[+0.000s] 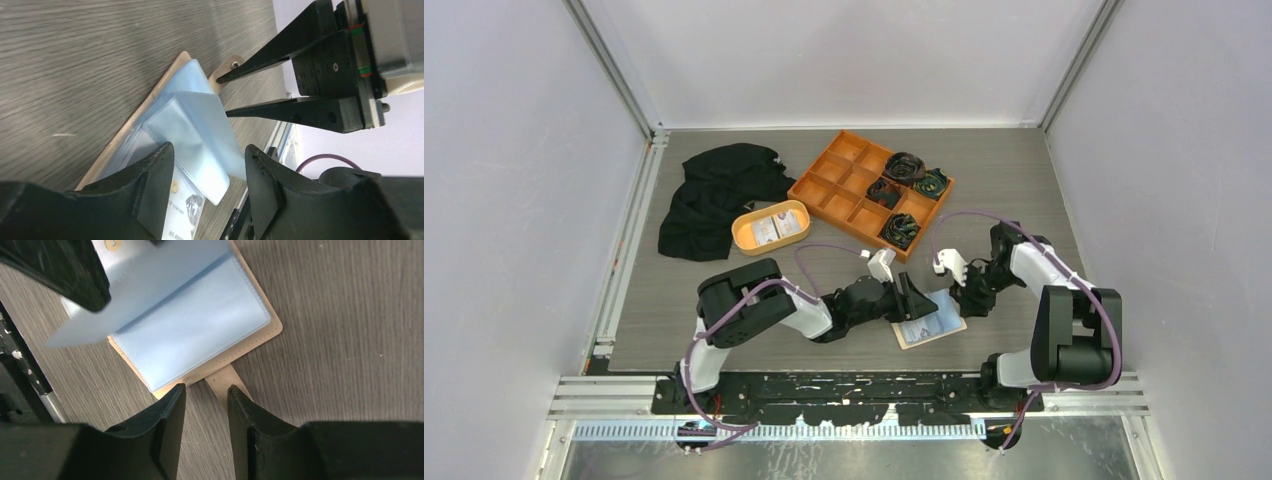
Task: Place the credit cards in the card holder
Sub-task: Open the card holder at the center of the board.
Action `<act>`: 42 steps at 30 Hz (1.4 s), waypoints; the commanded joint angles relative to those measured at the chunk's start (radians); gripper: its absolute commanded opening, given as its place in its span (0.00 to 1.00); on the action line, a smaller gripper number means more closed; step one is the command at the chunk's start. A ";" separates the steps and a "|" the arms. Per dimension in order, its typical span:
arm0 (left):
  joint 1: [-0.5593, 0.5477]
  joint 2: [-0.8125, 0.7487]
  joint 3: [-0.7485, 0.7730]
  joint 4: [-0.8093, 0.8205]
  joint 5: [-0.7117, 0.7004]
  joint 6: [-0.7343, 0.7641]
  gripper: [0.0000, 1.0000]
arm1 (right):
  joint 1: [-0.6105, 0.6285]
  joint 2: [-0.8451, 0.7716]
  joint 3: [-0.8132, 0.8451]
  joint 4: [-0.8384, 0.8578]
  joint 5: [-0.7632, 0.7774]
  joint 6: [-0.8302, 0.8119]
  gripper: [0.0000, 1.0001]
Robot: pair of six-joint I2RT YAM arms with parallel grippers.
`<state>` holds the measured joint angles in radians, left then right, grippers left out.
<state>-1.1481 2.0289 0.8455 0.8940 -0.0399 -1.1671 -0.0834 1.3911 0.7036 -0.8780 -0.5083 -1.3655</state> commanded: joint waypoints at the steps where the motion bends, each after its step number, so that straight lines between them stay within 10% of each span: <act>1: -0.003 0.051 0.062 0.037 0.079 0.048 0.55 | -0.018 0.011 0.068 -0.063 -0.095 0.020 0.42; 18: 0.019 0.153 0.225 0.100 0.175 0.064 0.57 | -0.169 0.015 0.141 -0.146 -0.224 0.080 0.43; 22: 0.025 0.173 0.247 0.113 0.174 0.041 0.57 | -0.195 0.000 0.176 -0.317 -0.286 -0.114 0.45; 30: 0.048 0.188 0.192 0.208 0.124 -0.038 0.57 | -0.245 -0.158 0.102 -0.422 -0.340 -0.400 0.64; 36: 0.054 0.200 0.215 0.214 0.108 -0.076 0.58 | -0.244 -0.258 -0.004 -0.460 -0.340 -0.580 0.98; 42: 0.054 0.219 0.265 0.175 0.092 -0.109 0.58 | -0.221 -0.325 -0.081 -0.314 -0.331 -0.457 1.00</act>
<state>-1.0973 2.2314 1.0595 1.0466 0.0776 -1.2507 -0.3218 1.1217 0.6537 -1.2846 -0.8139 -1.8606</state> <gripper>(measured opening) 0.574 0.993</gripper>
